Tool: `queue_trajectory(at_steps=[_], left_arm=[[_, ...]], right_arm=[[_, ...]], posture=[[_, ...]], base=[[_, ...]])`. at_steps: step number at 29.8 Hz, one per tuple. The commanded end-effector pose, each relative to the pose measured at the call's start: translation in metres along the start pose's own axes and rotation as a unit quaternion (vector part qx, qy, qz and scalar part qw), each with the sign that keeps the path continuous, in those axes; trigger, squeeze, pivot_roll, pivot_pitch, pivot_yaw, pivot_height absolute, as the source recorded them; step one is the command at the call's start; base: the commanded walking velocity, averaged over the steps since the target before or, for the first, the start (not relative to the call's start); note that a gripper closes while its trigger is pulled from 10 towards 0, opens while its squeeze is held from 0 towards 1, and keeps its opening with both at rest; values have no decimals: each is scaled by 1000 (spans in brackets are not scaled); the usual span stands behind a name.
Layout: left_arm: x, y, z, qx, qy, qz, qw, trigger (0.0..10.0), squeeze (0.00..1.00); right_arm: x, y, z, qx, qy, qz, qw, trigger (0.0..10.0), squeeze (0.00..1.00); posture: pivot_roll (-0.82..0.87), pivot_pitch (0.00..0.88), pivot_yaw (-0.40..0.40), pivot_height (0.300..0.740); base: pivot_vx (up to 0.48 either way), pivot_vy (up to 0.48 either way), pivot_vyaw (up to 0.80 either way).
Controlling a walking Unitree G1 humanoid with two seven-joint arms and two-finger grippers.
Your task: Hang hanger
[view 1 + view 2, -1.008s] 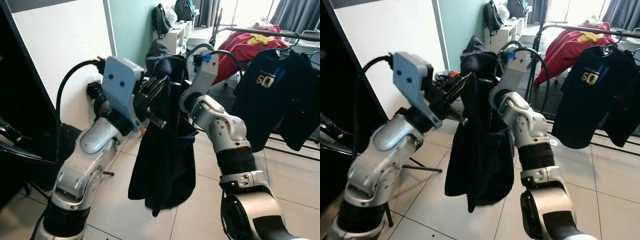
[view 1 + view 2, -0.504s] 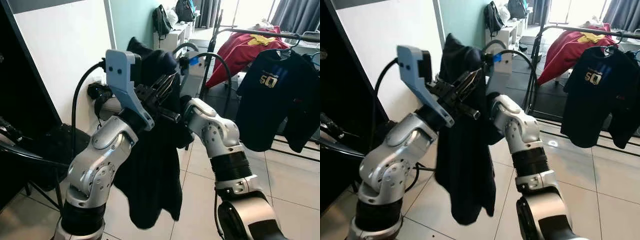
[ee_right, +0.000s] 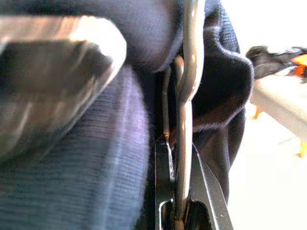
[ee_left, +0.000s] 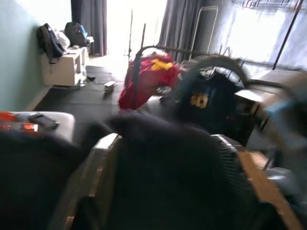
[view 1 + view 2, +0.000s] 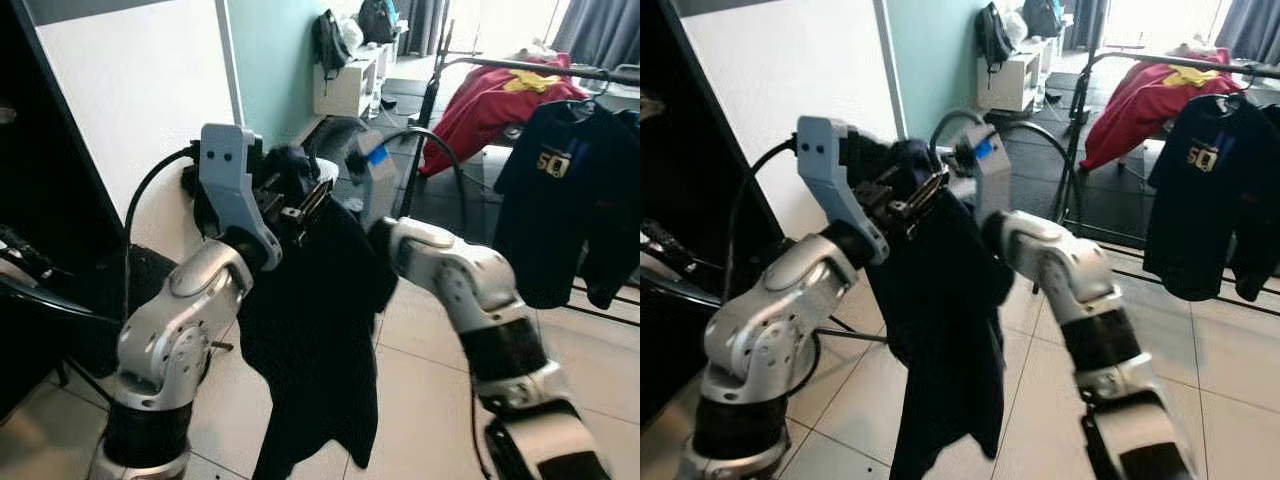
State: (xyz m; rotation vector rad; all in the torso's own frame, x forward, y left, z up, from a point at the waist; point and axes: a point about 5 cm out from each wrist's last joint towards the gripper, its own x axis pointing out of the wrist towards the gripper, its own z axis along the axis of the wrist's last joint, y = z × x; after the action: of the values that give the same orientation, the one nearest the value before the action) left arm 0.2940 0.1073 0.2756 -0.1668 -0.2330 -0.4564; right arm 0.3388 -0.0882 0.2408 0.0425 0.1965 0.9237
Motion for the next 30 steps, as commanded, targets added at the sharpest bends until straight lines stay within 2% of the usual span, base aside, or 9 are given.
queue_trajectory(at_steps=[1, 10, 11, 13, 14, 21, 24, 25, 30], left_arm=[[-7, 9, 4, 26, 6, 9, 1000, 10000, 1000], [-23, 19, 14, 100, 39, -35, 994, 10000, 1000], [-25, 22, 17, 110, 38, -34, 993, 10000, 345], [-26, 24, 19, 116, 38, -33, 992, 10000, 345], [-28, 29, 23, 122, 31, -28, 992, 10000, 0], [-35, 42, 39, 145, 10, -19, 989, 10000, 0], [-40, 47, 39, 176, 23, -33, 984, 10000, 0], [-47, 48, 36, 209, 39, -56, 976, 10000, 0], [-56, 48, 37, 231, 45, -98, 967, 10000, 0]], right_arm=[[-6, 4, 7, -18, -7, 29, 999, 10000, 0], [-33, -25, 10, -27, 3, 2, 1000, 10000, 0], [-38, -26, 10, -33, 2, 10, 999, 10000, 0], [-41, -26, 10, -38, 1, 17, 999, 10000, 0], [-48, -25, 12, -50, -3, 38, 998, 10000, 0], [-78, -17, 17, -96, -12, 146, 985, 10000, 0], [-99, -13, 23, -108, -15, 210, 972, 10000, 0], [-112, -14, 27, -116, -6, 238, 964, 10000, 0], [-124, -16, 36, -125, -13, 259, 958, 10000, 0]], posture=[[-43, 0, -16, 740], [-46, 0, -13, 740], [-46, 0, -14, 740], [-46, 0, -14, 740], [-50, 0, -11, 740], [-55, 0, -13, 740], [-66, 0, -14, 740], [-70, 0, -13, 740], [-76, 0, -15, 740]], base=[[0, 0, 0], [0, 0, 0], [0, 0, 0], [0, 0, 0], [0, 0, 0], [0, 0, 0], [0, 0, 0], [0, 0, 0], [0, 0, 0]])
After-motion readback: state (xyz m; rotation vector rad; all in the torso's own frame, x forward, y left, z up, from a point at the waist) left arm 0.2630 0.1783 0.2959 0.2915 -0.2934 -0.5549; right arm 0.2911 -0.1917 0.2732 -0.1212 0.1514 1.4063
